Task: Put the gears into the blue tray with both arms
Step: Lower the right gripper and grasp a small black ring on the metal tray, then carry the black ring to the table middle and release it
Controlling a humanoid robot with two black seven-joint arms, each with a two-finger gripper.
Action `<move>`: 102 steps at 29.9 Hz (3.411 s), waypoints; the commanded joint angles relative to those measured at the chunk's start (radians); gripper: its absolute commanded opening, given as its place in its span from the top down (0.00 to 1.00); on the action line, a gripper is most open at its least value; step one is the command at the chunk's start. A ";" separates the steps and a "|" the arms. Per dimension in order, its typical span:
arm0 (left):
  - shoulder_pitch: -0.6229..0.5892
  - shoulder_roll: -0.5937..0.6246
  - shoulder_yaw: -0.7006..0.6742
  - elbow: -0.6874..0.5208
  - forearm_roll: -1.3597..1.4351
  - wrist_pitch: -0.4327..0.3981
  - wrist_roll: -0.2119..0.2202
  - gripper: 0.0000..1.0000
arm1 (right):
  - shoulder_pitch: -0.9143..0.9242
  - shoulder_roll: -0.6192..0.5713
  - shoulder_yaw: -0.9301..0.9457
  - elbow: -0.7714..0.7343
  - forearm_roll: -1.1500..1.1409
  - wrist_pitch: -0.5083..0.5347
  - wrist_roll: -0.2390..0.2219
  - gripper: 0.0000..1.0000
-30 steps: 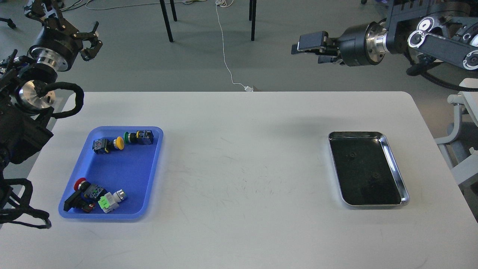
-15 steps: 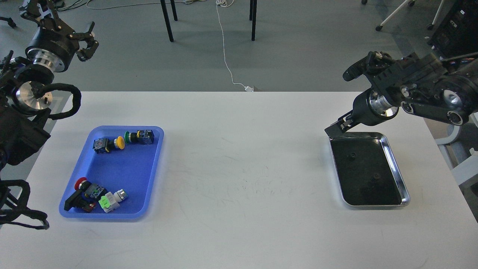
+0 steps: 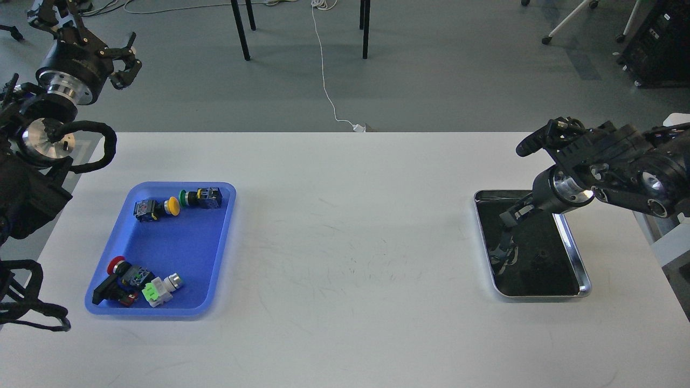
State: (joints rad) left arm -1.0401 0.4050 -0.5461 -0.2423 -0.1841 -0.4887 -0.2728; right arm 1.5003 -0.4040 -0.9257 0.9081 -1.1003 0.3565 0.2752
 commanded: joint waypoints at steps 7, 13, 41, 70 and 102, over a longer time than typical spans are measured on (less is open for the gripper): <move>0.000 -0.006 0.000 0.000 0.000 0.000 0.000 0.02 | -0.054 0.019 0.013 -0.029 0.000 -0.039 -0.005 0.41; 0.000 -0.002 0.000 0.000 0.000 0.000 0.000 0.02 | -0.081 0.022 0.015 -0.055 0.002 -0.048 -0.039 0.42; -0.001 0.005 -0.002 0.000 0.000 0.000 0.000 0.02 | -0.173 0.042 0.084 -0.115 0.002 -0.053 -0.056 0.63; -0.005 0.035 0.000 0.000 0.000 0.000 0.001 0.02 | 0.118 0.115 0.242 0.267 0.117 -0.079 -0.037 0.96; -0.003 0.132 0.008 0.000 0.002 0.000 0.003 0.02 | -0.127 0.404 0.234 -0.026 0.148 -0.139 -0.033 0.80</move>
State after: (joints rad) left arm -1.0405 0.5362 -0.5385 -0.2424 -0.1824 -0.4887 -0.2698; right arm 1.3710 0.0001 -0.6944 0.8839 -0.9526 0.2223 0.2438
